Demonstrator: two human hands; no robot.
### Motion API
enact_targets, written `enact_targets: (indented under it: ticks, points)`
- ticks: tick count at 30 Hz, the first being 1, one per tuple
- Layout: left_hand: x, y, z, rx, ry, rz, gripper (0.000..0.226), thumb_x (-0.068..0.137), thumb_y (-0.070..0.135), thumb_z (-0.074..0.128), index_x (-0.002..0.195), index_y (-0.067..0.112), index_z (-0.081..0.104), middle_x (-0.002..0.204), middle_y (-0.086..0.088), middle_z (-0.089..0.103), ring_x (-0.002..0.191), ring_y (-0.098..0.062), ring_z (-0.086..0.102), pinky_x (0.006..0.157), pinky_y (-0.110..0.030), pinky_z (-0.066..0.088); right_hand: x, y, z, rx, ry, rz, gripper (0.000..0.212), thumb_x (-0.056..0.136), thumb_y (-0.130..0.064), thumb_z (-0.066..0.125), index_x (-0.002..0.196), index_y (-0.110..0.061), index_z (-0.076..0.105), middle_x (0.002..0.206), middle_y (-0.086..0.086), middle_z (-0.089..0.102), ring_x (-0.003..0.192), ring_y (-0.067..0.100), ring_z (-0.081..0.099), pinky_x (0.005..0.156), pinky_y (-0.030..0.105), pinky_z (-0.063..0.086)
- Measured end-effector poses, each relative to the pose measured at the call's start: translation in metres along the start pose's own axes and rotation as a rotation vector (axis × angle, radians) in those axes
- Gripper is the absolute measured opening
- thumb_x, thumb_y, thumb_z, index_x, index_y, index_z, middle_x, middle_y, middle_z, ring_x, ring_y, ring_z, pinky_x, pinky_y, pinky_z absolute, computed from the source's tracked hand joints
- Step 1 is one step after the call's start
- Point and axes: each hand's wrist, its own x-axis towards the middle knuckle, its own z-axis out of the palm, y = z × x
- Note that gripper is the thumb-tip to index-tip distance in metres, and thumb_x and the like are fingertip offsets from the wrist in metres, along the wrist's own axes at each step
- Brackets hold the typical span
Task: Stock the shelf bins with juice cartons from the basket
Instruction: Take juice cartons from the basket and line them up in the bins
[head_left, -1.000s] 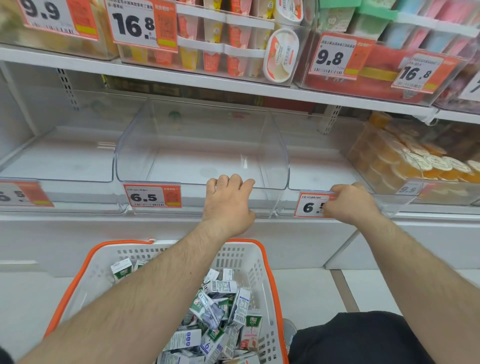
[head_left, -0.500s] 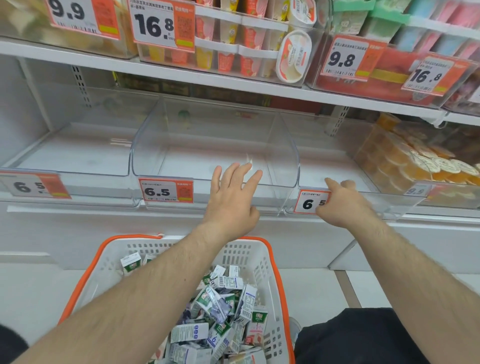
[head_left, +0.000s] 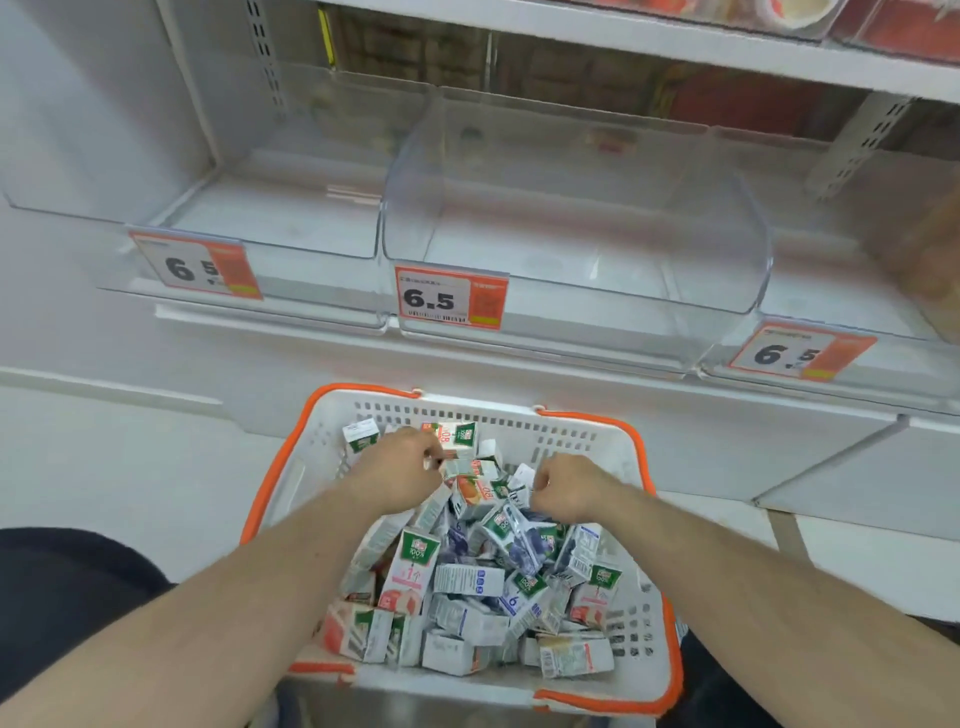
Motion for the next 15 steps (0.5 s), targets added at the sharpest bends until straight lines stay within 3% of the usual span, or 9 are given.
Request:
enact_targets:
  ticks: [3, 7, 12, 15]
  points:
    - [-0.01, -0.027, 0.008, -0.022, -0.058, -0.078, 0.035, 0.085, 0.019, 0.059, 0.12, 0.022, 0.062, 0.125, 0.002, 0.057, 0.109, -0.016, 0.054, 0.095, -0.031, 0.046, 0.009, -0.007, 0.038, -0.07, -0.014, 0.016, 0.049, 0.08, -0.036, 0.061, 0.123, -0.013, 0.052, 0.117, 0.008, 0.061, 0.1, 0.024, 0.059, 0.081, 0.034, 0.053]
    - [-0.019, -0.021, 0.03, 0.248, -0.139, 0.171, 0.038, 0.079, 0.023, 0.06, 0.116, 0.028, 0.064, 0.118, 0.009, 0.062, 0.114, -0.016, 0.047, 0.102, -0.036, 0.035, 0.012, -0.015, 0.07, -0.172, 0.107, 0.05, 0.074, 0.073, -0.057, 0.067, 0.13, -0.019, 0.04, 0.123, 0.007, 0.054, 0.107, 0.027, 0.058, 0.079, 0.035, 0.05]
    - [-0.024, -0.011, 0.052, 0.624, -0.3, 0.245, 0.048, 0.079, 0.047, 0.056, 0.123, 0.027, 0.06, 0.124, 0.003, 0.058, 0.125, -0.026, 0.036, 0.112, -0.052, 0.015, 0.012, -0.021, 0.088, -0.2, 0.144, 0.083, 0.072, 0.081, -0.043, 0.07, 0.137, -0.017, 0.033, 0.131, 0.013, 0.043, 0.104, 0.03, 0.061, 0.067, 0.034, 0.046]
    - [-0.025, -0.013, 0.058, 0.669, -0.308, 0.271, 0.039, 0.081, 0.042, 0.056, 0.114, 0.023, 0.063, 0.118, 0.003, 0.062, 0.127, -0.027, 0.037, 0.115, -0.057, 0.004, 0.01, -0.019, 0.086, -0.087, 0.161, 0.078, 0.065, 0.08, -0.032, 0.07, 0.134, -0.017, 0.036, 0.119, 0.009, 0.05, 0.098, 0.028, 0.062, 0.065, 0.032, 0.047]
